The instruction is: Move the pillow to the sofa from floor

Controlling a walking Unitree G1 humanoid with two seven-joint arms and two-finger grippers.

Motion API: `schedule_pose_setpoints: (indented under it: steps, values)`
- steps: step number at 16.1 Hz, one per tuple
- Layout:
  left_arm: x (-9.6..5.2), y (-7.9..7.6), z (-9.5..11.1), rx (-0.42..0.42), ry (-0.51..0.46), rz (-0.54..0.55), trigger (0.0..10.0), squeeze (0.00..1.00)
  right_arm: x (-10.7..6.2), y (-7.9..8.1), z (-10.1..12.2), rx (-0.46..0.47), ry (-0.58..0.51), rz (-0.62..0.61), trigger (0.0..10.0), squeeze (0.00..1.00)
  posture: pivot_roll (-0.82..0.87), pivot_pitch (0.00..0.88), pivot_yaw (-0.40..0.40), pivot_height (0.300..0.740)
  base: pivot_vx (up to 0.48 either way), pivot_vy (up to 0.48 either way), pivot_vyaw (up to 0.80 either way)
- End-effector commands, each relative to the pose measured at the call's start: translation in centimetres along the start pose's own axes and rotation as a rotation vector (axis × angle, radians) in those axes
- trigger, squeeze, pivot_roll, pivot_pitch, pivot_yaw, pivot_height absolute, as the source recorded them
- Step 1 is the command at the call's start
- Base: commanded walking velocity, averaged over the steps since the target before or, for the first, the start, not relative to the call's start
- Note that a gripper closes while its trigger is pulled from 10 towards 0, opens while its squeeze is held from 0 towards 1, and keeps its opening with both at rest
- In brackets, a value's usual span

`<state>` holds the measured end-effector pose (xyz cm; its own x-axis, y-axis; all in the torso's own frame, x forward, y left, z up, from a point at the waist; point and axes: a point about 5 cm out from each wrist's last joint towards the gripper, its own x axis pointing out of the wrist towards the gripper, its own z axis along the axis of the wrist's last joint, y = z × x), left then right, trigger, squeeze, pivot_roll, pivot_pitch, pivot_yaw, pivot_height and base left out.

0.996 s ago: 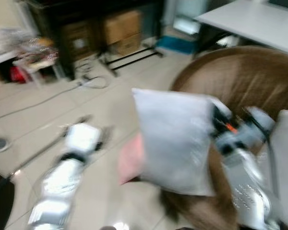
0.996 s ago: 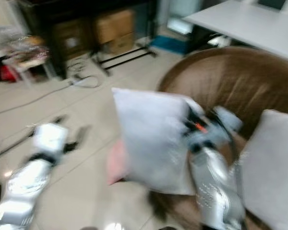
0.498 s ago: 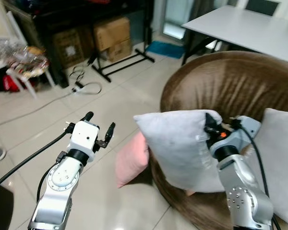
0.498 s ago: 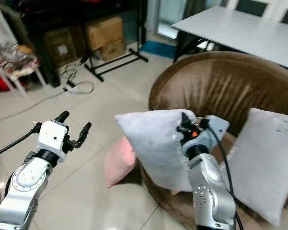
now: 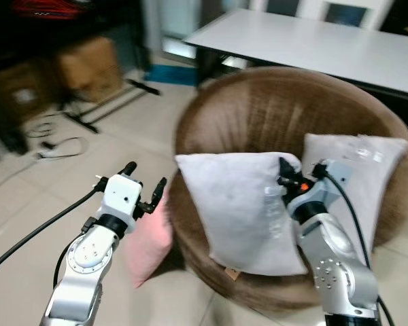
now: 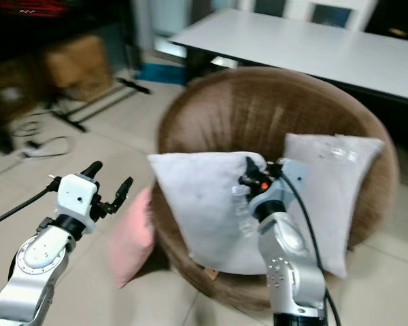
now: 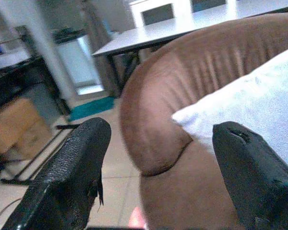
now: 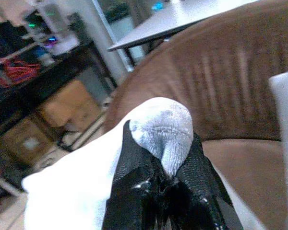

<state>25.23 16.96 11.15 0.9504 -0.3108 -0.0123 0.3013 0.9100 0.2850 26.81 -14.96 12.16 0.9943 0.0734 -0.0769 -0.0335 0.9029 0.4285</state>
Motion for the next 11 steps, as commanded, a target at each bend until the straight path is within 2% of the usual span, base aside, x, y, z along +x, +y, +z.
schedule_pose_setpoints:
  steps: [1, 5, 11]
  values:
    - [-0.4, 0.49, 0.06, 0.007, 0.002, 0.002, 10.0, 0.0, 0.19, 0.99, 0.39, 0.005, -0.034, 0.036, 10.0, 0.0, 0.04, 0.005, 0.002, 0.74, 0.296, 0.0, -0.8]
    - [-0.6, 0.47, -0.06, 0.007, 0.015, -0.024, 10.0, 0.0, -0.04, 1.09, 0.17, 0.017, -0.028, 0.042, 10.0, 0.0, 0.04, 0.01, 0.007, 0.74, 0.29, 0.0, -0.8]
    - [-0.86, -0.46, -0.56, 0.02, 0.056, -0.198, 10.0, 0.0, 0.01, 1.67, 0.16, 0.018, -0.005, 0.053, 10.0, 0.0, 0.05, 0.012, 0.004, 0.74, 0.0, 0.0, 0.0]
